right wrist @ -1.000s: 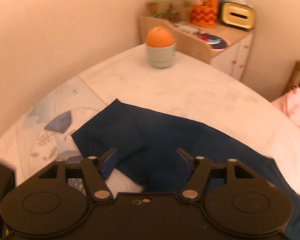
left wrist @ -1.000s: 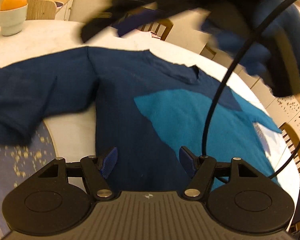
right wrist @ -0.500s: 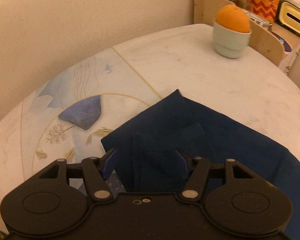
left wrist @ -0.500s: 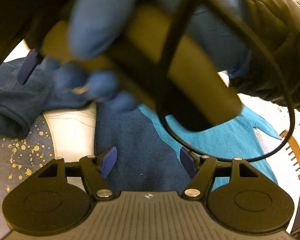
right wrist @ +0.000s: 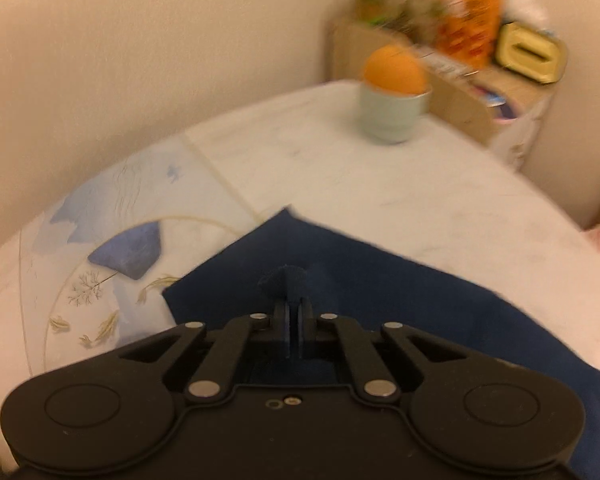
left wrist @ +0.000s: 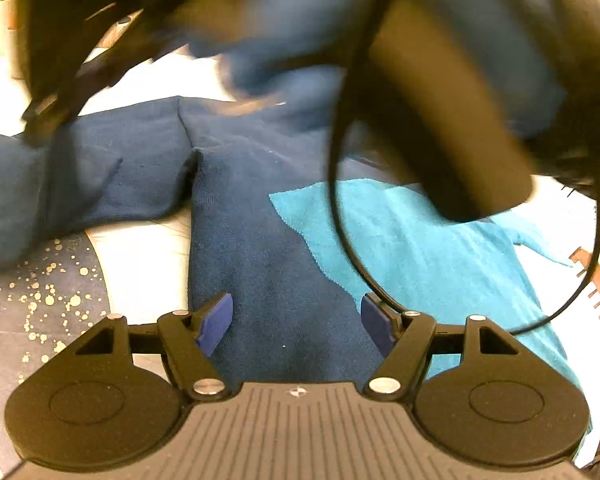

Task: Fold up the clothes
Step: 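Fold the navy side edge with the right gripper toward the sweater center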

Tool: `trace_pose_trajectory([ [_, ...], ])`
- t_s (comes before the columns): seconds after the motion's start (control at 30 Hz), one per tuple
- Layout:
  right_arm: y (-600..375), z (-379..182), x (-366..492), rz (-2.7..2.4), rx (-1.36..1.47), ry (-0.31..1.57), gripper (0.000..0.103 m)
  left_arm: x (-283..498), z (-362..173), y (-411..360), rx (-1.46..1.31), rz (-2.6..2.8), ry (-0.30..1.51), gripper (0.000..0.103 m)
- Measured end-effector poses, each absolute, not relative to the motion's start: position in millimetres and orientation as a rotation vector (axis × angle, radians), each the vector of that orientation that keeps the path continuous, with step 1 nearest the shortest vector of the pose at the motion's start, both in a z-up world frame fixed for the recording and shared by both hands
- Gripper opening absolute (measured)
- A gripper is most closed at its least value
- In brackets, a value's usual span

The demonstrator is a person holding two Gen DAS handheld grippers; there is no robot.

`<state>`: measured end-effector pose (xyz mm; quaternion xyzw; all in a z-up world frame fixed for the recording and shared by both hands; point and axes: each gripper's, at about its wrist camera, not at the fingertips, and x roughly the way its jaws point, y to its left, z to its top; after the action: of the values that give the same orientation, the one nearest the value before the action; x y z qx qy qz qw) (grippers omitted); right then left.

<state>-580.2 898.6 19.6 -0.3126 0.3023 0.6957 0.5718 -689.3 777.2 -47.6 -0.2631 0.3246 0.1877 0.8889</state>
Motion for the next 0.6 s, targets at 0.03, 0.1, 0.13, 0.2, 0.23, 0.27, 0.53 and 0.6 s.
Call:
trace_pose_trajectory([
  [0.03, 887, 27, -567, 1.609, -0.696, 0.709, 0.103, -688, -47, 776, -0.542, 0.398, 0.680, 0.070],
  [0.1, 861, 39, -537, 1.545, -0.624, 0.728, 0.103, -680, -45, 772, -0.512, 0.445, 0.706, 0.070],
  [0.13, 847, 44, -522, 1.508, -0.592, 0.738, 0.103, -668, -45, 768, -0.491, 0.483, 0.720, 0.070],
  [0.2, 817, 51, -492, 1.435, -0.527, 0.769, 0.103, -654, -46, 767, -0.484, 0.539, 0.731, 0.070],
  [0.23, 802, 53, -480, 1.400, -0.505, 0.780, 0.103, -649, -46, 768, -0.491, 0.553, 0.732, 0.071],
  [0.27, 787, 55, -469, 1.365, -0.482, 0.791, 0.103, -645, -46, 769, -0.498, 0.567, 0.733, 0.071],
  [0.53, 693, 54, -410, 1.143, -0.382, 0.850, 0.103, -604, -49, 780, -0.443, 0.728, 0.760, 0.071],
  [0.6, 675, 52, -405, 1.100, -0.374, 0.860, 0.103, -594, -49, 779, -0.395, 0.781, 0.782, 0.071],
])
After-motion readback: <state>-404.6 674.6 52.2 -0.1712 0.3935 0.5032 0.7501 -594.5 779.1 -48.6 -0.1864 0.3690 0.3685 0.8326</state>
